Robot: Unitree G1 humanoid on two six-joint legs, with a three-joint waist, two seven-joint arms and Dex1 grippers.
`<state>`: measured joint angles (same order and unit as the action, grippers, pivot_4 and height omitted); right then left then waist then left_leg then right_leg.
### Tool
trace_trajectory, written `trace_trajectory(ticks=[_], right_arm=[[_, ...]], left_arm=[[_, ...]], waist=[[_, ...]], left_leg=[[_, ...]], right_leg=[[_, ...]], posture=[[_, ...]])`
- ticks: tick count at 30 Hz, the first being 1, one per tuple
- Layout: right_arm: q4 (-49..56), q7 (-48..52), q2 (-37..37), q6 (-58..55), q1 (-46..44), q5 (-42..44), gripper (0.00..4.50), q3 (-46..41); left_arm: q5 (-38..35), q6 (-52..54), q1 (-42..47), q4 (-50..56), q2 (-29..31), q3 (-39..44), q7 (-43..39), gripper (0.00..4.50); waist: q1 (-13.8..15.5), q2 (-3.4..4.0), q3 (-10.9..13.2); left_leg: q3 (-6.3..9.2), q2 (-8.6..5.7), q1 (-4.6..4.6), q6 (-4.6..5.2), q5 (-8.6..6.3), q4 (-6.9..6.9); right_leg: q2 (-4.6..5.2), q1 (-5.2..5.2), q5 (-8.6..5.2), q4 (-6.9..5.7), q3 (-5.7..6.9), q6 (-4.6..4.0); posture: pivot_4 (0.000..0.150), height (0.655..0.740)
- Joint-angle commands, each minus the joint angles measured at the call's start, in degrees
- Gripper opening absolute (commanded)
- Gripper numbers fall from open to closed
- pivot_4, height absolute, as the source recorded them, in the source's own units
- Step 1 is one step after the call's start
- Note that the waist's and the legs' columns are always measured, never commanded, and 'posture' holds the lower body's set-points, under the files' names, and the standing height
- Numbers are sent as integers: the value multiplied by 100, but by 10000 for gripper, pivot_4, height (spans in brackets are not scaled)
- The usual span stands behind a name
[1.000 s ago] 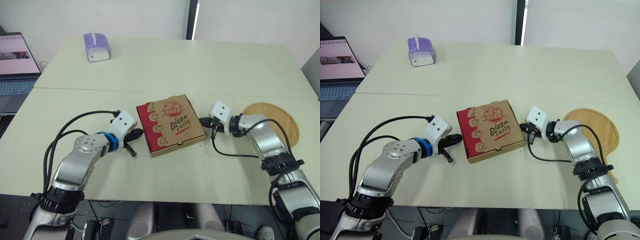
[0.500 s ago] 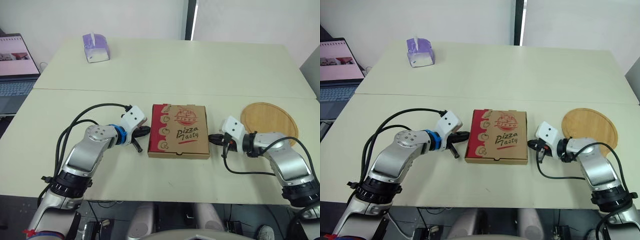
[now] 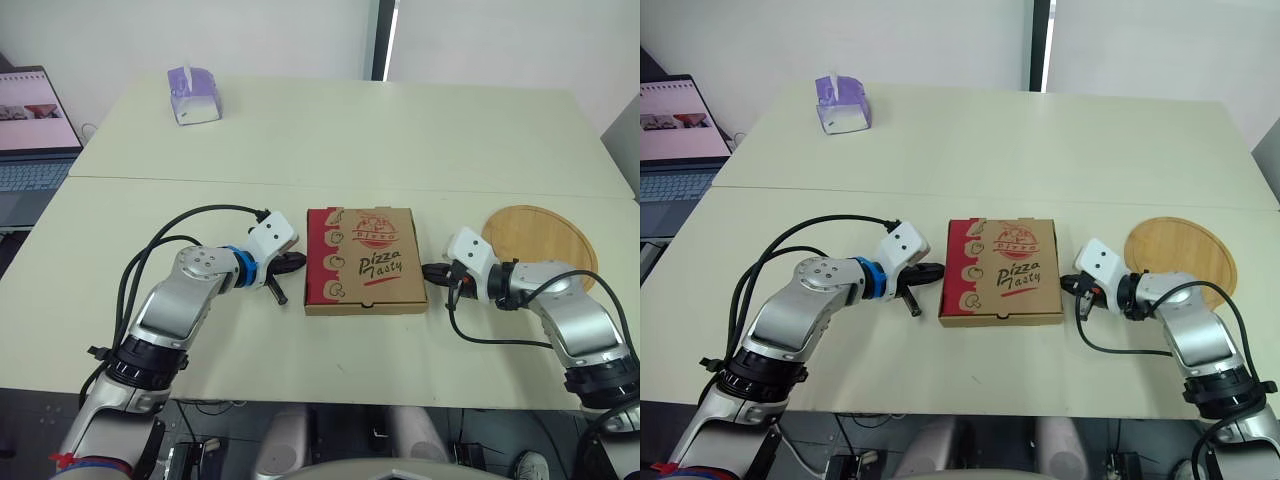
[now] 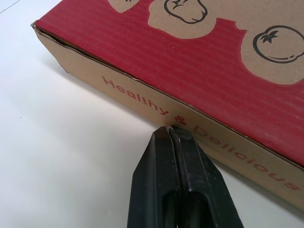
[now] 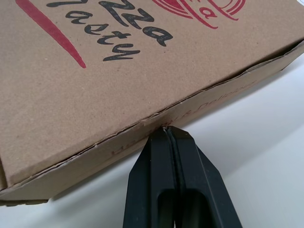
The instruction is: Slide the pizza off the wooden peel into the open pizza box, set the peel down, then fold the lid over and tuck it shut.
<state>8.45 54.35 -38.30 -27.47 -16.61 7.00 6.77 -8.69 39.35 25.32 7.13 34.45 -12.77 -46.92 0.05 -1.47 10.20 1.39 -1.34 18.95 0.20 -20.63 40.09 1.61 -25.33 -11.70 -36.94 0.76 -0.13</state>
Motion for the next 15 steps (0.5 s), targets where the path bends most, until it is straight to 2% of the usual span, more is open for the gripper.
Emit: trace_trajectory(ticks=[1,3,4,7,9,13,15], right_arm=[[-18,100,-66,317,-140,78,467,-47],[-326,164,-346,893,-102,-22,467,-308],[-531,264,-536,1240,-85,-21,2044,-485],[-798,705,-908,1576,-228,598,8474,-1158],[-647,919,-989,1337,-333,1165,16522,-1548],[-271,993,-1357,639,-286,1686,28488,-2069],[-885,967,-1781,776,43,1593,35425,-2855]], left_arm=[[-68,-320,-32,133,14,23,-160,0],[-79,-948,-203,47,300,416,-254,0],[-225,-1225,-305,15,400,757,-327,0],[-737,-1357,-569,-183,855,1685,-716,5296],[-1030,-1385,-755,-305,1182,2060,-1101,12355],[-1664,-1185,-715,-580,1409,2877,-1359,23107],[-1743,-1328,-870,-998,1582,3394,-1395,29425]], waist=[[-1,0,0],[-3,0,0],[-3,1,2],[-3,-2,6],[-31,1,5],[-16,2,5],[27,0,5]], left_leg=[[0,0,0,0,0,0],[0,0,0,0,0,0],[-1,0,1,0,0,0],[-4,2,6,0,0,-1],[-6,8,2,0,0,-5],[-3,10,-4,21,-12,-3],[-1,10,-3,23,-13,-2]], right_leg=[[0,0,0,0,0,0],[0,0,0,0,0,0],[0,-2,0,1,0,0],[0,-8,0,4,0,0],[-5,-8,0,3,0,-1],[-6,-1,-1,2,2,-2],[-6,1,-1,5,3,-1]], posture=[[1500,7400],[1500,7400],[1500,7400],[1500,7400],[1500,7400],[1500,7400],[1500,7400]])
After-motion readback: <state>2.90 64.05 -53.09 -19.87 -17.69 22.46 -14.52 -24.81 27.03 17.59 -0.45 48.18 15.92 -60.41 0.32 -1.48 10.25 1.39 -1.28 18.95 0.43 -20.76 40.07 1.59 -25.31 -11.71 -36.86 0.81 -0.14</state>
